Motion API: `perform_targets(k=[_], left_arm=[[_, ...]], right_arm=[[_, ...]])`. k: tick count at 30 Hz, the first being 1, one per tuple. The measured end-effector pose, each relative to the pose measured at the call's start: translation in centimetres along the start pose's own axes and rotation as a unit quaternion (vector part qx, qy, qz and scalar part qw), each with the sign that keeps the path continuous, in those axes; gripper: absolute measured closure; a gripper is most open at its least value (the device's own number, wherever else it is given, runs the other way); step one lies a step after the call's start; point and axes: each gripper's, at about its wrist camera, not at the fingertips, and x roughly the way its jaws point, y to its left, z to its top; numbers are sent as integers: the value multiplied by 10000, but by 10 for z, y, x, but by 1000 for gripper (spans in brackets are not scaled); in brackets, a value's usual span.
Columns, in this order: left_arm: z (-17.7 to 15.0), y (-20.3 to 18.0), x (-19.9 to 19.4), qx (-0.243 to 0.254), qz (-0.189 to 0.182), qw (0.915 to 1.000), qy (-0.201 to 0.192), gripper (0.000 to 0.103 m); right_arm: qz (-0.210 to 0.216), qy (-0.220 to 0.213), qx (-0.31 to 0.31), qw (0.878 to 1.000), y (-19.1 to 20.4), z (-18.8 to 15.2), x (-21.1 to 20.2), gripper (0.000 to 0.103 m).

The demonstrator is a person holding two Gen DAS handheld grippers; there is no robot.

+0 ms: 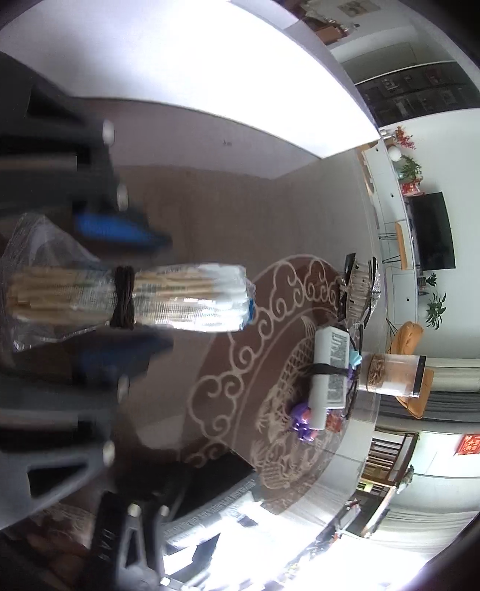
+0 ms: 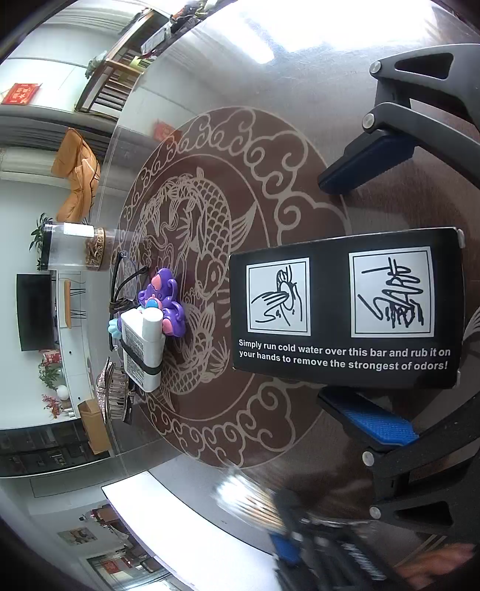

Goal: Organize objects
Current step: 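Move the left tool to the bagged cotton-swab bundle while the right tool holds the box, then grasp and lift the swab bundle with the left tool while the right tool holds the box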

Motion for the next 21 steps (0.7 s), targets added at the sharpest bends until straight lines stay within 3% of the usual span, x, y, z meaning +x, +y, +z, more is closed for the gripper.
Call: perform_targets(k=[1,3,21], left_arm=[[1,0,4,29,55,9999,110,0],[2,8,8,-188,-218,9993,223,0],[-1,-1,17,-226,-151,9995,141,0]], right_arm=[[0,0,0,10000,0,0,0,0],[0,0,0,10000,0,0,0,0],[-2,0,1,10000,1,-1,-1,0]])
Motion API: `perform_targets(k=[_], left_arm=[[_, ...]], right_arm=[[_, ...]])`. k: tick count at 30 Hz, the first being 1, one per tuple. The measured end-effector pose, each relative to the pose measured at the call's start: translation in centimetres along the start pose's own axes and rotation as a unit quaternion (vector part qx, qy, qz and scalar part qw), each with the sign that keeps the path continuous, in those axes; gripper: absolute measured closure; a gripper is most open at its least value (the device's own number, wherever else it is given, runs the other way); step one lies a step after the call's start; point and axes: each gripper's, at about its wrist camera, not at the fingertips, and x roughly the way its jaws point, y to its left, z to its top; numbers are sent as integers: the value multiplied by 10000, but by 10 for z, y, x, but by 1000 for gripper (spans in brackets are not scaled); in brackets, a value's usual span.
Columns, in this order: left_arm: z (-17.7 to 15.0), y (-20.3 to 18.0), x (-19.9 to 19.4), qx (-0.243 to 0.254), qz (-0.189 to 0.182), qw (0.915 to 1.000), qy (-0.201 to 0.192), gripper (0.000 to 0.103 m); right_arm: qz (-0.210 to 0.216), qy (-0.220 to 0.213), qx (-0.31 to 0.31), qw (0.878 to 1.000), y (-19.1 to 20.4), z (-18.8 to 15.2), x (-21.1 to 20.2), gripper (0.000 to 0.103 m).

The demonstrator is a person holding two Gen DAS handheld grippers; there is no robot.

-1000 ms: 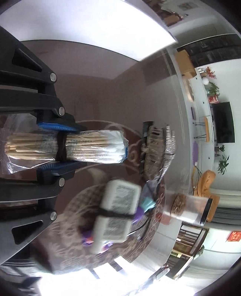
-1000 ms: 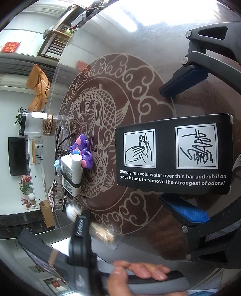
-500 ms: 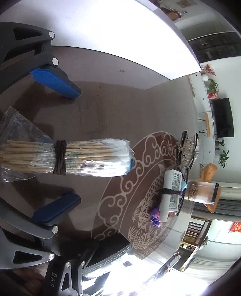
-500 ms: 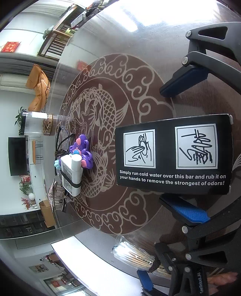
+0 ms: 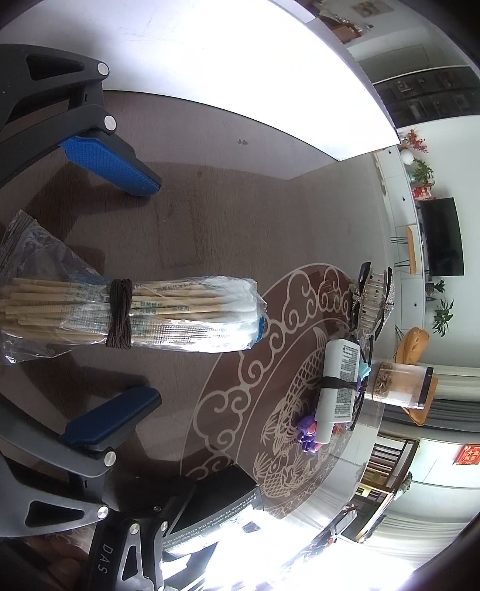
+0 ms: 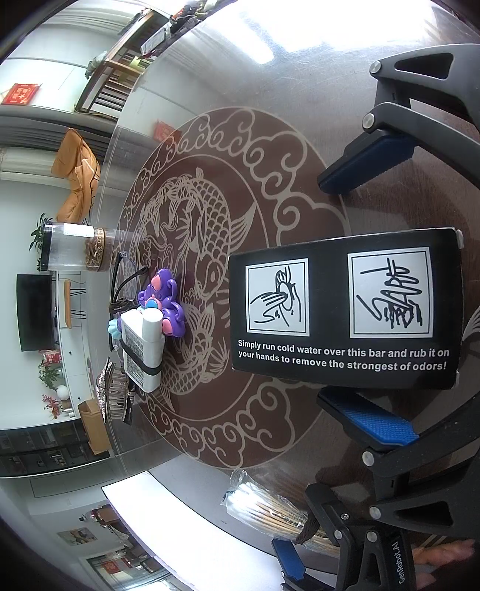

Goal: Organize objects
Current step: 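Grasp and lift the swab bundle with the left tool while the right tool holds the box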

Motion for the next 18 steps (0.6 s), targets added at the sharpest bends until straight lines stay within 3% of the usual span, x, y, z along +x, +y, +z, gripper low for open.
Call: perform_targets(k=[5,8,10,11,12,13,15,18], left_arm=[[6,-2,3,-73,62,9992,380,0],[12,-9,8,235,-117,9984,498,0],[14,-11,3,338,-162,9991,216,33],[15,-13,-1,393,-170,9990,98,75],[16,-15,-2,431,-160,9988,139,75],[15,-14,-2,386,-220,9989,155,75],[12,-11,-8,263,-400,9988,123,75],[4,-7,-29,175,-575,9982,-53,75]], right_arm=[[0,8,-3,10000,0,0,0,0],[80,253,-125,9996,-1,6,1,0],[201,792,-223,9964,-3,18,5,0],[342,945,-110,9949,-7,24,5,17],[422,898,-22,9951,-11,28,0,35],[499,880,-30,9949,-12,32,-3,44],[410,951,-66,9946,-14,33,-7,44],[685,879,215,9935,-20,27,-24,44]])
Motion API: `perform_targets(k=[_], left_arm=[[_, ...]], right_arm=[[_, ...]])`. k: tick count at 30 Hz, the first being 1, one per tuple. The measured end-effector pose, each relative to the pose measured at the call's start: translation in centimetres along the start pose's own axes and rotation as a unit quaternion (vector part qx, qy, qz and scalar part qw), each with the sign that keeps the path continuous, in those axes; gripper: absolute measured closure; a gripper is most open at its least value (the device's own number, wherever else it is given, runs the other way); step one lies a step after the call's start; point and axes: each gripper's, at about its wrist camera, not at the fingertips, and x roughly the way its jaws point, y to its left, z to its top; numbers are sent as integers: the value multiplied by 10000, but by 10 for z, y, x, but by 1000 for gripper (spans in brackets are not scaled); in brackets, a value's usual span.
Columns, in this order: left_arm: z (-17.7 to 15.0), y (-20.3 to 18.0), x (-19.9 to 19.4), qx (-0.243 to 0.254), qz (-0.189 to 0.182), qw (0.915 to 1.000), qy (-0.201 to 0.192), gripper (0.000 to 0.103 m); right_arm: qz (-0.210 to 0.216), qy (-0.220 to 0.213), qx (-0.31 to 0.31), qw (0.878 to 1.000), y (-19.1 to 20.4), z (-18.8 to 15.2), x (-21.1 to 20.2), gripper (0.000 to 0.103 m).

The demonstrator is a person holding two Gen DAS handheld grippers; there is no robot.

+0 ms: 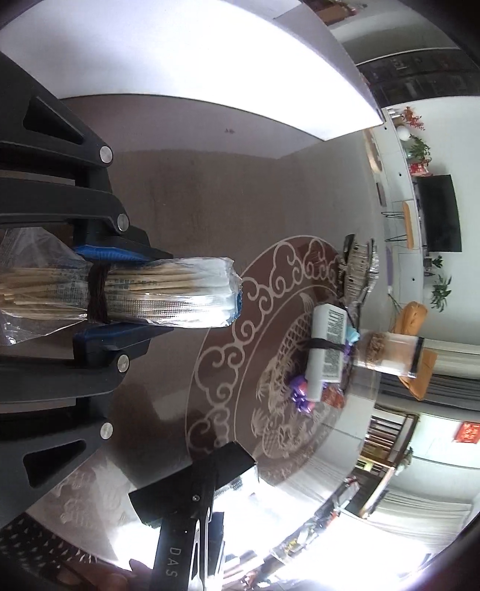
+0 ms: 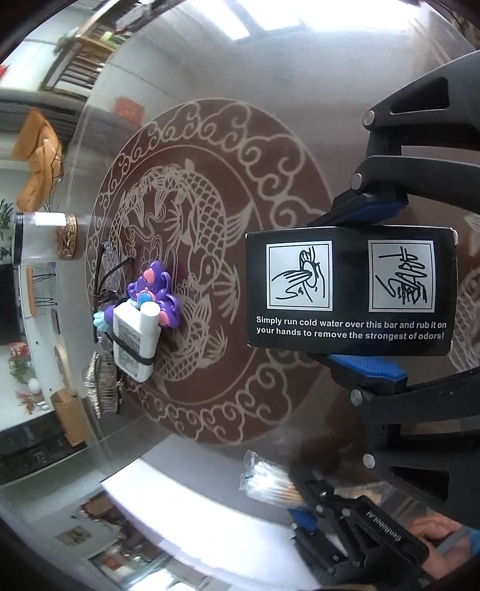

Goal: Organize objects
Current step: 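Grasp and lift the swab bundle with the left tool while the right tool holds the box, then carry the swab bundle with the left tool to the enclosure while the right tool carries the box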

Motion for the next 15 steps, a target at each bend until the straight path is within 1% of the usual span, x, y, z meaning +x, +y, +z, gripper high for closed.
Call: perform_targets(k=[2,5,8,10,13,15], left_arm=[[-3,1,-17,-53,-135,9998,-119,75],[-6,5,-47,-112,-276,9988,-381,75],[-5,16,-81,-208,-406,9968,-658,75],[-8,26,-108,-288,-442,9951,-842,75],[-7,53,-145,-467,-375,9920,-1115,75],[-8,77,-167,-618,-199,9898,-1269,75]], right_arm=[[94,-77,83,9999,3,-7,-13,44],[142,-181,6,9997,15,-15,-30,44],[291,-320,-112,9990,32,-17,-46,44],[444,-457,-226,9977,50,-14,-62,45],[689,-659,-446,9944,83,-7,-83,44],[970,-822,-673,9896,115,1,-101,44]])
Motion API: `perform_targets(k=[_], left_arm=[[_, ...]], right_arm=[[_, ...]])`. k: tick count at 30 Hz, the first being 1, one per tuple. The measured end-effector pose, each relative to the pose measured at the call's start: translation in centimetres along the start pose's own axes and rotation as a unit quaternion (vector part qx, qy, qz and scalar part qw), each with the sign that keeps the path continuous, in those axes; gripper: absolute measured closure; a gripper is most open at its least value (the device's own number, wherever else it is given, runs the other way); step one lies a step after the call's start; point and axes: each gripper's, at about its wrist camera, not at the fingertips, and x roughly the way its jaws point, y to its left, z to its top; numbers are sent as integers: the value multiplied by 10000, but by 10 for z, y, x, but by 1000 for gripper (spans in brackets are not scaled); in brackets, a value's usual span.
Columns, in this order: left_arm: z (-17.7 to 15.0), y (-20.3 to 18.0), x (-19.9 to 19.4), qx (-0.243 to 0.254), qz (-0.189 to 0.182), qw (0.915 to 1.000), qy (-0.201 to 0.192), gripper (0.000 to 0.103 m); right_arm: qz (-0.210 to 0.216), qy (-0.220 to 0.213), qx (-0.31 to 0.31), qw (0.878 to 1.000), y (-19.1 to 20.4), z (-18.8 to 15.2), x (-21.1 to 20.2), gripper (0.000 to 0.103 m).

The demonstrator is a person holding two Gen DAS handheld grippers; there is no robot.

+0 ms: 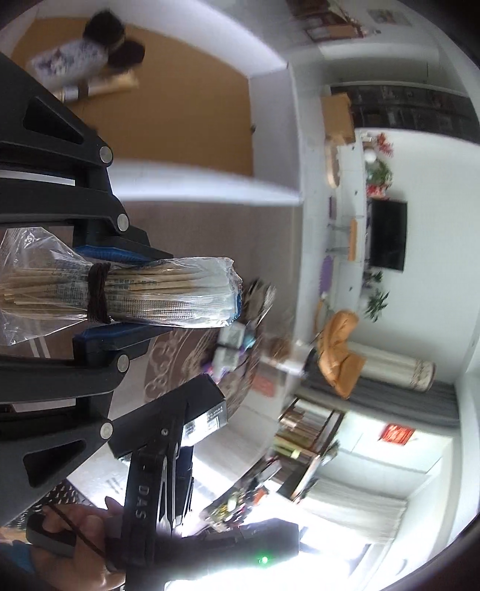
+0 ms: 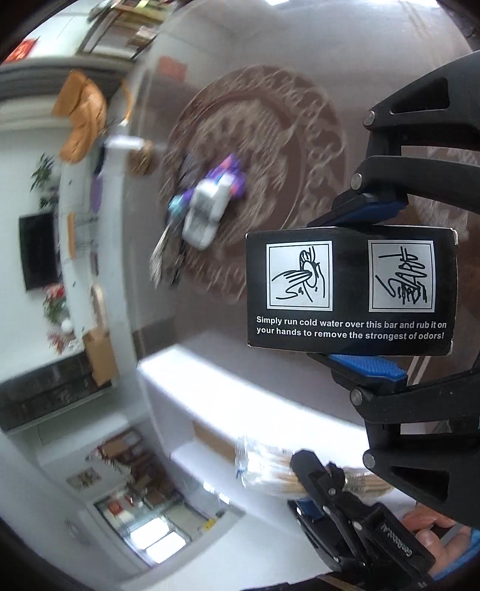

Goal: Organize objects

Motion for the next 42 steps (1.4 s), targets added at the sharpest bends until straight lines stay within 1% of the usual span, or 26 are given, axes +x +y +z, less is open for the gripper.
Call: perform_targets(k=[3,5,7,9,11,12,13,14,15,16,18,20,22,24,26,27,28,29,30,32,34,36,37,39,41,42], left_arm=[[5,45,-24,-267,426,9987,-96,75],[4,78,-33,-446,820,9956,-87,75],[-1,114,-36,-680,1250,9898,4,75],[-10,148,-34,-990,1488,9837,192,74],[-19,175,-25,-1199,1961,9716,566,71],[-25,188,-19,-1266,2278,9616,857,59],[-30,199,-14,-1326,2543,9520,1065,49],[-34,207,-11,-1375,2777,9432,1200,33],[-37,212,-10,-1400,2962,9366,1239,30],[-38,213,-10,-1407,3088,9330,1201,30],[-37,212,-16,-1425,3174,9320,1017,29],[-32,202,-17,-1474,3054,9373,799,28],[-18,184,-11,-1516,2777,9468,591,28],[-6,158,-4,-1486,2404,9584,392,28],[4,120,2,-1351,1930,9716,218,28],[7,97,7,-1230,1646,9786,144,28],[9,72,11,-1093,1393,9841,108,27],[12,50,18,-928,1144,9890,113,19],[11,19,30,-657,835,9942,171,10],[2,-25,50,-248,494,9978,358,7],[-14,-70,75,250,203,9979,570,7],[-29,-105,105,719,156,9951,664,7],[-34,-113,113,824,179,9940,690,7],[-43,-123,135,1017,261,9918,734,7],[-45,-121,156,1054,336,9906,805,7],[-44,-121,164,1001,321,9908,854,7]], right_arm=[[505,-186,-279,9982,51,22,-7,44],[911,-294,-486,9942,91,38,-10,44],[1259,-312,-729,9889,131,52,-3,44],[1416,-244,-1060,9839,173,62,9,44],[1464,-163,-1440,9786,212,63,29,43],[1548,-59,-1535,9759,228,61,44,42],[1615,68,-1568,9743,237,59,57,34],[1657,250,-1590,9730,245,57,73,23],[1619,331,-1596,9733,249,54,83,23],[1528,305,-1594,9748,248,48,88,23],[1421,61,-1571,9773,234,39,83,20],[1185,-295,-1445,9819,205,29,71,7],[878,-665,-1157,9872,167,21,61,0],[441,-942,-771,9916,119,9,53,0],[-368,-954,-516,9934,66,-8,60,0],[-876,-822,-380,9920,37,-19,67,0],[-1263,-682,-261,9893,12,-27,72,0],[-1671,-548,-139,9843,-19,-40,77,0],[-1840,-514,-98,9815,-33,-47,78,0],[-2343,-527,-71,9707,-65,-63,74,0],[-2564,-574,5,9649,-88,-68,68,0],[-2578,-624,357,9635,-109,-71,55,0],[-2501,-645,592,9642,-117,-72,53,0],[-2433,-561,775,9652,-128,-74,57,0],[-2363,-286,838,9676,-136,-67,71,0],[-2320,-247,855,9686,-139,-66,73,0]])
